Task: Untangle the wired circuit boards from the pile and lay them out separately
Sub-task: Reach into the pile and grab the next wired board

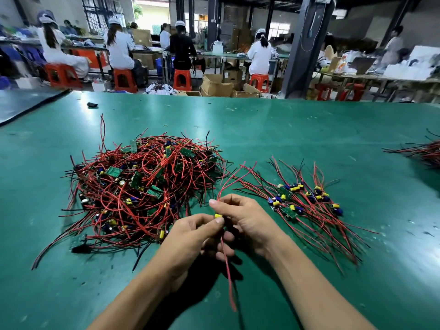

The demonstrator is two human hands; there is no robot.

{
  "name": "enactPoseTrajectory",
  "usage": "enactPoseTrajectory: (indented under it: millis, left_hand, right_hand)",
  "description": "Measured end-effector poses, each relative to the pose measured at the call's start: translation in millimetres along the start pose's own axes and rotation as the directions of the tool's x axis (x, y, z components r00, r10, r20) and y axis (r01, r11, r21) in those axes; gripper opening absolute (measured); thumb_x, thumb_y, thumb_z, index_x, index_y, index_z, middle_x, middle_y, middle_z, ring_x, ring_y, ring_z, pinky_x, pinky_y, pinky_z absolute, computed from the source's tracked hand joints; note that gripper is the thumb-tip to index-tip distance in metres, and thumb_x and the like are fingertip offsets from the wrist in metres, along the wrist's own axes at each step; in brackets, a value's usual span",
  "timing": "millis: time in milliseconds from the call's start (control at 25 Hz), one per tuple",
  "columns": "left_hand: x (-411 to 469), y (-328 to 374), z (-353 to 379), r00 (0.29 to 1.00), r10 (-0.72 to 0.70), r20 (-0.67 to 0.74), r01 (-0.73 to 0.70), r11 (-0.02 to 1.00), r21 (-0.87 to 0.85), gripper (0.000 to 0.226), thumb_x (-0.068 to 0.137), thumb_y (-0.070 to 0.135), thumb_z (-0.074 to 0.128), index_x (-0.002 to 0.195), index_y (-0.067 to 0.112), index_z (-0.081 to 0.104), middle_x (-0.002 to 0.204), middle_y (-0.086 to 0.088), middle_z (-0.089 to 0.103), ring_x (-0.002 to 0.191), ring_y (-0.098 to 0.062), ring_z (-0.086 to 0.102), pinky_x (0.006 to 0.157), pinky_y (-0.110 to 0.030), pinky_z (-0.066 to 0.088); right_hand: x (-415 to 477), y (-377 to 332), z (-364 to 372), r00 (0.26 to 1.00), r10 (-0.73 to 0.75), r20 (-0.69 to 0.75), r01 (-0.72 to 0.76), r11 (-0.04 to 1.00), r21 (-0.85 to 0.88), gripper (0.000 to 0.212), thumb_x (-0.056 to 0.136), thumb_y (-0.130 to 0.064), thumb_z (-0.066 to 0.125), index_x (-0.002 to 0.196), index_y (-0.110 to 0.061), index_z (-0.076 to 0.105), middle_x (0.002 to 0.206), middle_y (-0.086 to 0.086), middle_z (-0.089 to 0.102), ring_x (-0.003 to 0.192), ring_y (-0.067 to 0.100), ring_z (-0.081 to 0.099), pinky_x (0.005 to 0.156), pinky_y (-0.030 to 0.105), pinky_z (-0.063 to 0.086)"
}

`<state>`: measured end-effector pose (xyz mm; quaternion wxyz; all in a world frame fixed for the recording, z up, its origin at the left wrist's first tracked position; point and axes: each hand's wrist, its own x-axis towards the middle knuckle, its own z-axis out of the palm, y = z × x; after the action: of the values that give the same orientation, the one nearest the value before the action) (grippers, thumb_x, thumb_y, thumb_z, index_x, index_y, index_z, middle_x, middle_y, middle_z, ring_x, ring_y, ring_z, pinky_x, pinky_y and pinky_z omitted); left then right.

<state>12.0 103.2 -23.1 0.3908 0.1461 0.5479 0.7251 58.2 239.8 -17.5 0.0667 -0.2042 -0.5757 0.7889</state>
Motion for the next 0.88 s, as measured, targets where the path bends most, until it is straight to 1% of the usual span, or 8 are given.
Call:
enactPoseTrajectory:
  millis: [120, 240, 360, 480, 520, 600, 760, 880]
  left_hand:
    - [6, 3, -9, 0.996, -0.053, 0.067, 0.054, 0.998, -0.012, 0.026, 0.078, 0.020, 0.070, 0.091, -0.002, 0.066, 0.081, -0.025, 0.070, 0.058, -0.027, 0.069, 0.053, -0.029, 0.057]
    - [12, -1, -11, 0.999, -0.030, 0.022, 0.032, 0.998, -0.052, 0.029, 0.075, 0.025, 0.073, 0.089, 0.000, 0.068, 0.088, -0.027, 0.072, 0.069, -0.031, 0.072, 0.058, -0.031, 0.059]
    - [12, -6, -10, 0.999, 0.014, -0.038, -0.015, 1.000, -0.020, 0.029, 0.075, 0.031, 0.073, 0.087, 0.005, 0.073, 0.087, -0.024, 0.073, 0.071, -0.030, 0.073, 0.058, -0.031, 0.058]
    - [12, -4, -13, 0.999, 0.049, -0.017, -0.048, 0.996, 0.071, 0.013, 0.084, 0.016, 0.070, 0.088, 0.005, 0.076, 0.090, -0.024, 0.074, 0.074, -0.031, 0.074, 0.062, -0.034, 0.061]
    - [11, -3, -13, 0.998, 0.060, -0.024, -0.057, 0.994, 0.094, 0.010, 0.086, 0.009, 0.067, 0.086, 0.005, 0.076, 0.088, -0.024, 0.074, 0.073, -0.031, 0.074, 0.063, -0.035, 0.061]
    - [10, -2, -13, 0.995, 0.087, -0.048, -0.079, 0.985, 0.152, 0.017, 0.088, 0.002, 0.062, 0.079, 0.003, 0.075, 0.079, -0.022, 0.073, 0.065, -0.031, 0.071, 0.057, -0.039, 0.061]
    - [7, 0, -9, 0.991, 0.110, -0.075, -0.089, 0.967, 0.239, 0.021, 0.089, 0.003, 0.059, 0.073, -0.002, 0.071, 0.068, -0.021, 0.068, 0.054, -0.029, 0.065, 0.051, -0.033, 0.056]
    - [7, 2, -6, 0.991, 0.104, -0.079, -0.080, 0.961, 0.264, 0.021, 0.086, 0.002, 0.060, 0.068, -0.005, 0.068, 0.061, -0.020, 0.065, 0.046, -0.025, 0.061, 0.044, -0.028, 0.051]
  right_hand:
    - [4, 3, -4, 0.999, -0.053, 0.010, 0.053, 0.999, 0.002, 0.023, 0.072, -0.032, 0.083, 0.076, -0.015, 0.068, 0.066, 0.002, 0.054, 0.052, 0.013, 0.047, 0.046, 0.023, 0.039]
    - [5, 8, -4, 0.999, -0.046, 0.018, 0.046, 0.999, 0.023, 0.020, 0.068, -0.031, 0.085, 0.070, -0.021, 0.068, 0.068, 0.005, 0.055, 0.051, 0.014, 0.046, 0.046, 0.022, 0.038]
    - [4, 12, -1, 0.999, -0.033, 0.020, 0.033, 0.999, 0.029, 0.024, 0.066, -0.031, 0.086, 0.066, -0.023, 0.063, 0.065, 0.005, 0.054, 0.051, 0.016, 0.043, 0.044, 0.023, 0.036]
    - [0, 11, -1, 0.999, -0.029, 0.022, 0.028, 0.998, 0.059, 0.021, 0.071, -0.027, 0.084, 0.069, -0.021, 0.064, 0.068, 0.006, 0.056, 0.047, 0.014, 0.050, 0.041, 0.021, 0.042]
    - [-1, 11, 0, 0.999, -0.034, 0.023, 0.032, 0.997, 0.074, 0.020, 0.071, -0.026, 0.083, 0.068, -0.021, 0.065, 0.069, 0.006, 0.058, 0.047, 0.014, 0.052, 0.041, 0.021, 0.044]
    - [-2, 13, 3, 0.998, -0.068, 0.006, 0.068, 0.997, 0.044, 0.022, 0.074, -0.024, 0.083, 0.064, -0.020, 0.064, 0.066, 0.007, 0.058, 0.048, 0.016, 0.052, 0.043, 0.022, 0.045]
    - [4, 21, 9, 0.987, -0.127, -0.094, 0.126, 0.992, -0.024, 0.028, 0.083, -0.020, 0.081, 0.062, -0.018, 0.062, 0.059, 0.009, 0.050, 0.044, 0.018, 0.045, 0.042, 0.023, 0.041]
    - [15, 20, 3, 0.965, -0.134, -0.227, 0.133, 0.991, -0.016, 0.031, 0.082, -0.016, 0.080, 0.059, -0.019, 0.060, 0.048, -0.001, 0.038, 0.038, 0.009, 0.032, 0.038, 0.018, 0.029]
